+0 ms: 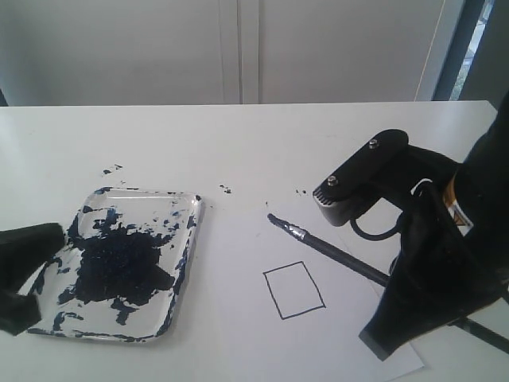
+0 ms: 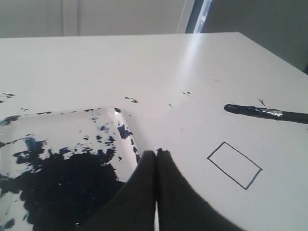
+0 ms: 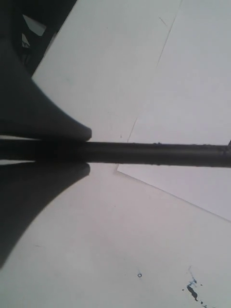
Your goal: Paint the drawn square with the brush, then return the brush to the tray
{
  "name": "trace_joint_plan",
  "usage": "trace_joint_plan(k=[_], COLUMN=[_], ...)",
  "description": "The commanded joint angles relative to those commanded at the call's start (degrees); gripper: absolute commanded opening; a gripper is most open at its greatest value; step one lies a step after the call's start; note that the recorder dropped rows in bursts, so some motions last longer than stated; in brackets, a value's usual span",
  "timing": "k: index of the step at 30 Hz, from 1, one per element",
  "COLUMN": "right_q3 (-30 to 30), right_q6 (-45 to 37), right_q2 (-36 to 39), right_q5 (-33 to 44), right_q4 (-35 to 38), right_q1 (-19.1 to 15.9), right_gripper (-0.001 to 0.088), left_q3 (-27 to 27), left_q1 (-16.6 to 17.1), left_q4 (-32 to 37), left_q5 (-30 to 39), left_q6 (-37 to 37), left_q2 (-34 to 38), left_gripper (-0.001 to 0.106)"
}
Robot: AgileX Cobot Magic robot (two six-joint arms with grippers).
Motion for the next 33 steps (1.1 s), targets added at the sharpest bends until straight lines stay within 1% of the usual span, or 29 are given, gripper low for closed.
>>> trace_joint_plan(k=[4, 6, 9, 12, 15, 17, 21, 24, 27, 31, 33], right_q3=[0.0, 0.0, 0.0, 0.0, 0.0, 0.0, 0.0, 0.0, 0.0, 0.0, 0.0], right_q6=[0.5, 0.6, 1.8, 3.0, 3.0, 3.0, 3.0, 3.0, 3.0, 3.0, 3.0], right_q2=[0.0, 0.0, 0.0, 0.0, 0.0, 0.0, 0.0, 0.0, 0.0, 0.0, 0.0], right_q5=[0.0, 0.0, 0.0, 0.0, 0.0, 0.0, 0.0, 0.0, 0.0, 0.0, 0.0], right_q4=[0.1, 0.2, 0.3, 0.3, 0.3, 0.3, 0.3, 0.4, 0.4, 0.4, 0.4], right_q1=[0.0, 0.0, 0.0, 0.0, 0.0, 0.0, 0.0, 0.0, 0.0, 0.0, 0.0], right_gripper=[0.0000, 0.0000, 0.0000, 0.0000, 0.0000, 0.0000, 0.0000, 0.0000, 0.0000, 0.0000, 0.0000], left_q3=[-4.8, -6.7, -8.9, -11.1, -13.2, -14.0, -14.2, -14.2, -14.2, -14.2, -14.2], left_q1=[0.0, 0.0, 0.0, 0.0, 0.0, 0.0, 0.0, 0.0, 0.0, 0.0, 0.0], left_q4=[6.6, 6.7, 7.0, 9.6, 14.7, 15.6, 15.6, 15.5, 13.4, 13.4, 13.4], left_q5=[-1.9, -3.7, -8.5, -13.2, -13.4, -13.2, -13.7, -13.6, -13.6, -13.6, -13.8], left_q6=[-3.8, -3.9, -3.9, -3.1, -3.1, -3.1, -3.1, -3.1, -3.1, -3.1, -4.3], left_q2=[9.3, 12.9, 18.1, 22.1, 25.2, 27.1, 29.3, 29.3, 29.3, 29.3, 29.3], left_gripper=[0.000, 0.000, 0.000, 0.000, 0.000, 0.000, 0.000, 0.000, 0.000, 0.000, 0.000])
